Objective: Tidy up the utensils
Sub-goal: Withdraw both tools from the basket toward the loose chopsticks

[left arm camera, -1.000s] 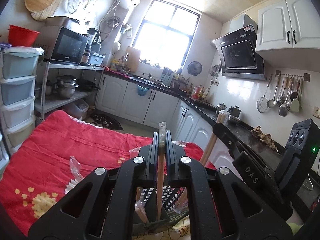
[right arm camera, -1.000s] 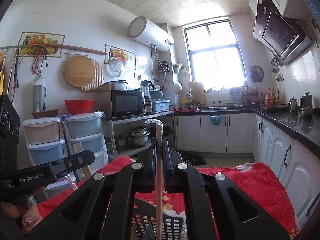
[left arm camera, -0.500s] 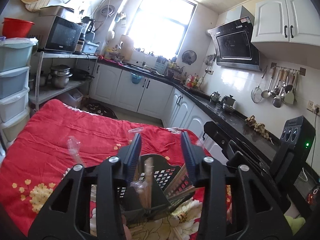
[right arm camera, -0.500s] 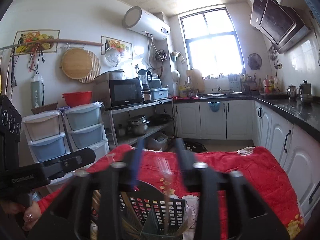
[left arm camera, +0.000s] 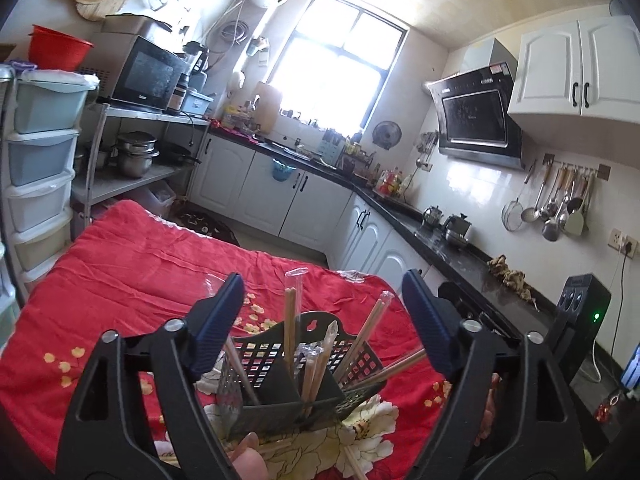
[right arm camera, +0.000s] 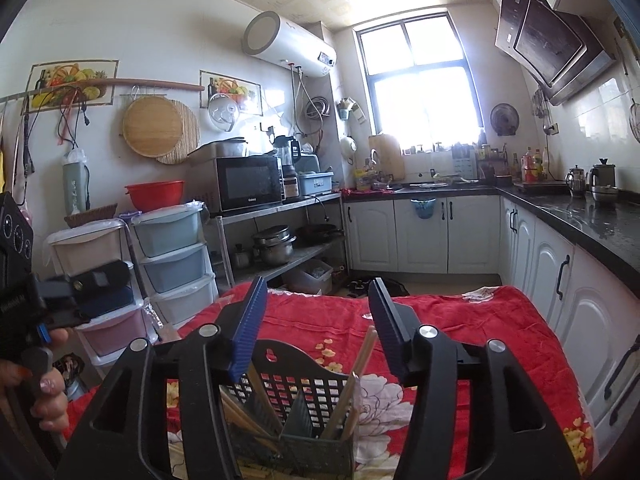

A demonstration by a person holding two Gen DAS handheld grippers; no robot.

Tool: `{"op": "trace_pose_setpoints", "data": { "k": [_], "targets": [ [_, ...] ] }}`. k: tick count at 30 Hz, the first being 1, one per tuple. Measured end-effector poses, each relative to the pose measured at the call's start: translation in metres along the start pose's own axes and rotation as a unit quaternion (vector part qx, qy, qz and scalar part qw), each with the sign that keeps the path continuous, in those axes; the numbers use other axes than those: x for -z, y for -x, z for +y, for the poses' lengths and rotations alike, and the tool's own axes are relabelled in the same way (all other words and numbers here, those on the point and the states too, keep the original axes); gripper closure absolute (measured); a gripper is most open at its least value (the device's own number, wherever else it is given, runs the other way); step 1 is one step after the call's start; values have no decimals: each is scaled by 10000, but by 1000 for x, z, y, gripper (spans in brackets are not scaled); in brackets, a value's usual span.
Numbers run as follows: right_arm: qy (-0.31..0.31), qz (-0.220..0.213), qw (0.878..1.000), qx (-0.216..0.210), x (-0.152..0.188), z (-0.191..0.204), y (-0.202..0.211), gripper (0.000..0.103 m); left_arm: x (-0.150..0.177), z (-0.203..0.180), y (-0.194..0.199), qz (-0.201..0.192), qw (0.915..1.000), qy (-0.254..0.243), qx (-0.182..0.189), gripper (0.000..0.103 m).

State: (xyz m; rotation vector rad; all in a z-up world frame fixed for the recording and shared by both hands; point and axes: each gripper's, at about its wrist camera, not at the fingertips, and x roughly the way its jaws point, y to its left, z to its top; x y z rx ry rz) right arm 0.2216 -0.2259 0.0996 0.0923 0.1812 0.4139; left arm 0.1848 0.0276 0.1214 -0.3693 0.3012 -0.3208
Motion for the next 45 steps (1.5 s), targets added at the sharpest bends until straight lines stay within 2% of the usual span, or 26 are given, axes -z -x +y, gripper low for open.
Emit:
{"op": "trace_pose_setpoints", "data": {
  "k": [8, 26, 45],
  "targets": [
    [-84, 180, 9998, 37, 4, -1, 20, 46, 2, 2, 21, -58, 9999, 143, 17, 11],
    [28, 635, 9979, -100, 35, 17, 48, 40, 25, 22, 51, 1, 9986, 497, -180, 11],
    [186, 1188, 9923, -281, 64, 34, 49, 40, 63, 51, 57, 440, 9936, 843, -608, 11]
  ]
}}
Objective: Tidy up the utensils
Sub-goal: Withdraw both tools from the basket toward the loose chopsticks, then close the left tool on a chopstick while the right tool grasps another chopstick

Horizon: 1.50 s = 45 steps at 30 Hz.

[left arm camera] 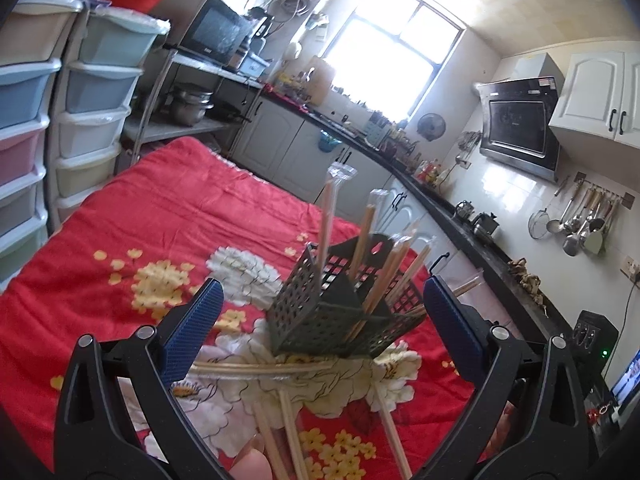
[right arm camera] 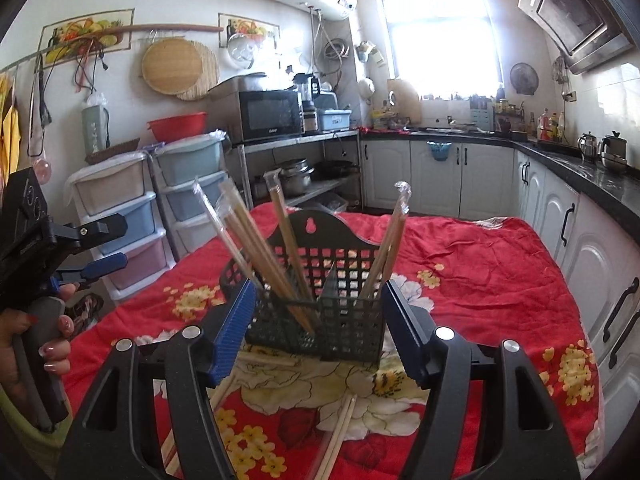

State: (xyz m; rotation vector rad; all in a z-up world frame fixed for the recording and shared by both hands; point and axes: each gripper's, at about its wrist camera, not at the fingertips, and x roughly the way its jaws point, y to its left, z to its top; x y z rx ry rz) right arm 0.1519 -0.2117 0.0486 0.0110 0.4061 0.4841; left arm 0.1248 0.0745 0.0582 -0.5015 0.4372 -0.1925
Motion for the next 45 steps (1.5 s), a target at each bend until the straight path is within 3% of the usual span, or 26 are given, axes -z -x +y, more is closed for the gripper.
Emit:
{"op": "trace_pose_setpoints", "data": {
  "k": [29, 42, 43, 45],
  "targets": [
    [233, 863, 9959, -149, 43, 16, -19, 40, 61, 36, -20, 1122, 9922, 122, -527, 11],
    [252, 1244, 9919, -41, 58, 11, -31, 40, 82, 38, -34, 1582, 9862, 101, -477, 11],
    [254, 1270, 9916, -32, 59, 10, -32, 40, 83, 38, -34, 1604, 9859, 100, -466, 12],
    [257, 1356, 9904, 2, 61, 9, -35, 40, 85, 38, -37, 1680, 9848, 126, -419, 26]
  ]
}}
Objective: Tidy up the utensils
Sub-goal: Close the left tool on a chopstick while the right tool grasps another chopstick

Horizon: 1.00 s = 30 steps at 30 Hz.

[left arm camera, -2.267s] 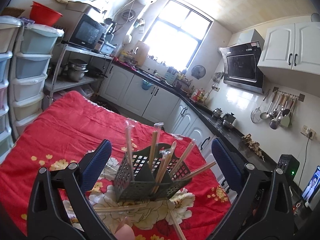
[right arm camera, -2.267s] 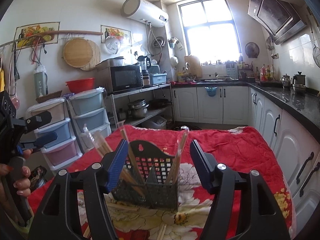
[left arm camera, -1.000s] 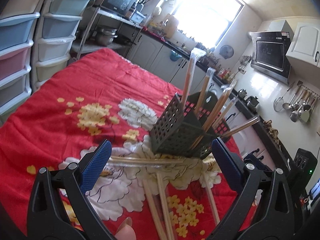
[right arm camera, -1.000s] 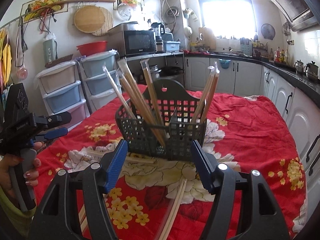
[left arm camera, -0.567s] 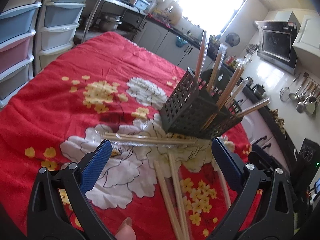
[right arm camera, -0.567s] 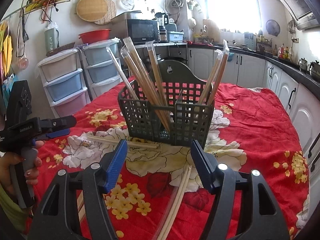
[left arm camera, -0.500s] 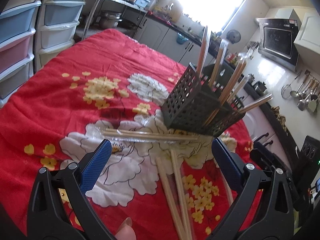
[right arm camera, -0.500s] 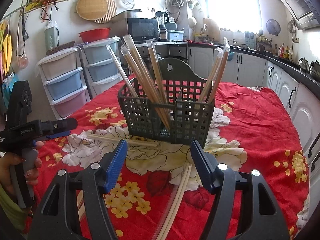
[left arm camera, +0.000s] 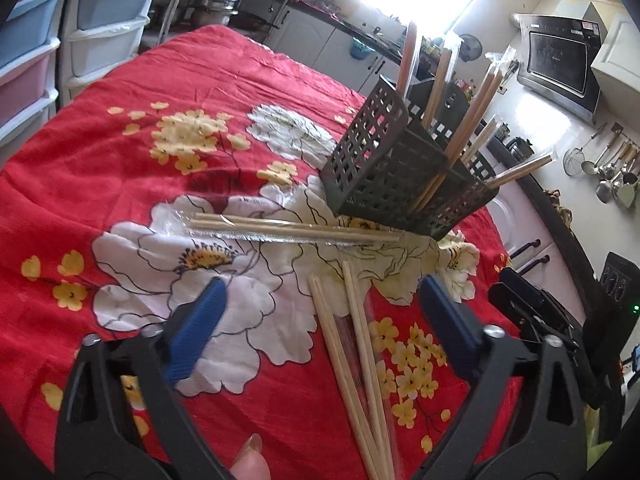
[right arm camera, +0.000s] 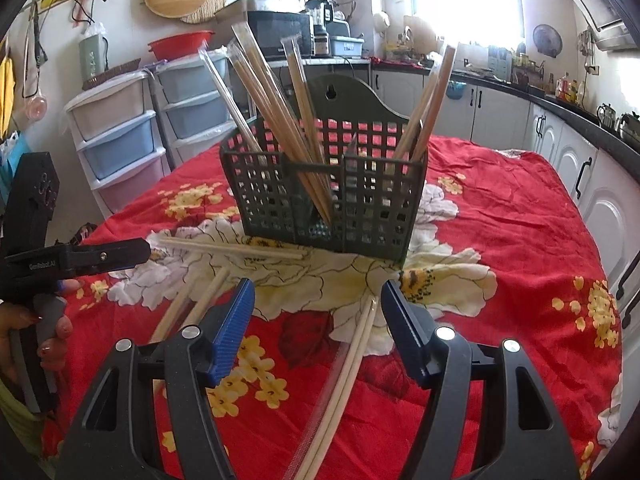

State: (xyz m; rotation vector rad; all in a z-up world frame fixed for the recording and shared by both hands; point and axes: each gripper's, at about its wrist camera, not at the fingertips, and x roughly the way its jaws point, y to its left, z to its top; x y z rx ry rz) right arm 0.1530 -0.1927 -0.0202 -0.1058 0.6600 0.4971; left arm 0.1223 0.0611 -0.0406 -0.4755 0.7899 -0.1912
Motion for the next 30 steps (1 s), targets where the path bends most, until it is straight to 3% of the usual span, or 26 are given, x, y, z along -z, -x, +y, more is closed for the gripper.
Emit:
{"op": "trace_pose_setpoints", "data": {
  "k": [9, 22, 25, 27, 30],
  "targets": [
    [-59, 273, 9996, 22, 6, -4, -13, 40, 9, 6, -23, 489, 9978, 292, 328, 64],
    [-683, 901, 9934, -199, 8, -26, -45, 40, 3, 7, -50, 855, 9940, 349, 591, 69],
    [-886, 1096, 9897, -266, 7, -33, -57, 40, 1, 10, -54, 888, 9942, 336, 505, 78],
    [-1027, 1268, 9860, -330, 8, -39, -67, 43, 1, 15, -55, 877, 9944, 382, 460, 90],
    [-1072, 1254, 9857, -334, 11, -42, -71, 46, 3, 24, -57, 854, 9933, 513, 586, 95]
  ]
}}
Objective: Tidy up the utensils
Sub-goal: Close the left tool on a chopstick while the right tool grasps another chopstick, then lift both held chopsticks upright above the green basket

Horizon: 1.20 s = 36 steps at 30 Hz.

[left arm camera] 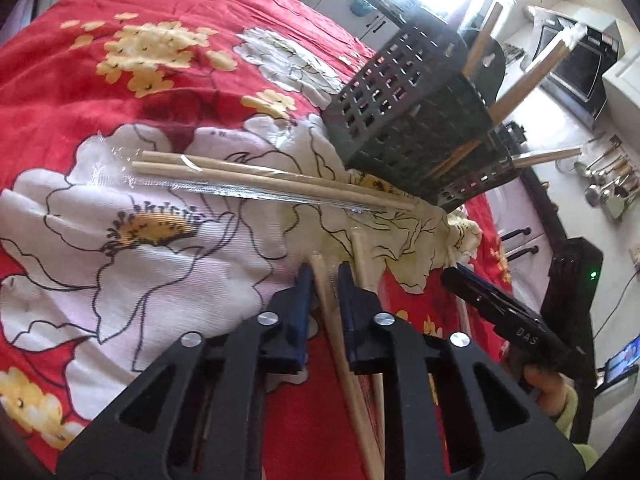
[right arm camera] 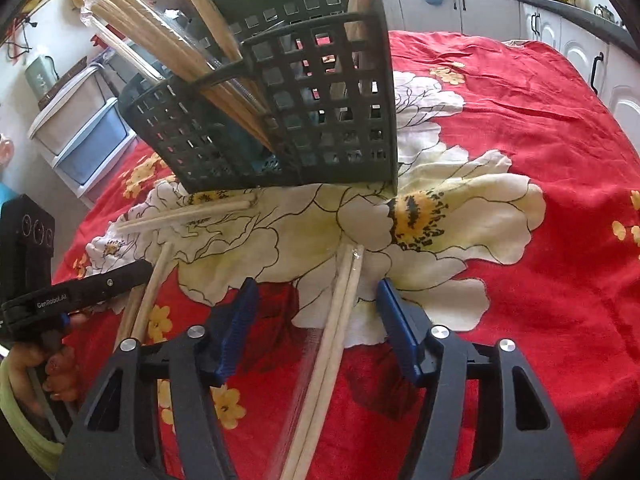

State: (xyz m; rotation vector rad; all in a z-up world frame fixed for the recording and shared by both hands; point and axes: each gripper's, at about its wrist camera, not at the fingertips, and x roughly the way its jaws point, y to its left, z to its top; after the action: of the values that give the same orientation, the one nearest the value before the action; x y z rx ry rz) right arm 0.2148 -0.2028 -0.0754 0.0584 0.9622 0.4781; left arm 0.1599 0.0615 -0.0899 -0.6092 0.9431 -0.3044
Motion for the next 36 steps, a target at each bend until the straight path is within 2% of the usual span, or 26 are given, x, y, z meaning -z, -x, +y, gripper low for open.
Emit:
{"op": "trace_pose_setpoints", "data": {
  "k": [2, 5, 10, 11, 16, 22, 30, 31, 36],
  "targets": [
    [-33, -42, 10000, 15, 1, -2, 0, 50, 1, 5, 0, -12, 9999, 86, 114, 95],
    [-98, -89, 9999, -2, 2, -7, 1, 60, 2, 3, 0, -47, 10000, 13, 84, 95],
    [-459, -147, 9988, -37, 4, -24, 4, 86, 2, 3, -1, -74, 9999, 29, 132, 96],
    [-515, -156, 9985, -30, 4, -27, 5, 88, 2, 3, -1, -77, 9999, 42, 143, 96],
    [-675, -194, 9973, -234, 1, -31, 11, 93, 2, 11, 13, -169, 9992, 259, 267, 98],
    [-459, -486, 9966, -490, -1, -12, 33, 93, -2, 10, 48, -593, 9972, 285, 352, 99],
    [203, -1108, 9916, -629, -7, 26, 80, 95, -7, -8, 97, -1228, 9921, 0, 262, 100],
    [240, -1165, 9907, -656, -8, 28, 85, 98, -8, -13, 99, -1276, 9915, -41, 258, 100],
    [453, -1448, 9852, -792, -13, 40, 109, 98, -12, -32, 112, -1454, 9885, -270, 308, 100]
  ]
}}
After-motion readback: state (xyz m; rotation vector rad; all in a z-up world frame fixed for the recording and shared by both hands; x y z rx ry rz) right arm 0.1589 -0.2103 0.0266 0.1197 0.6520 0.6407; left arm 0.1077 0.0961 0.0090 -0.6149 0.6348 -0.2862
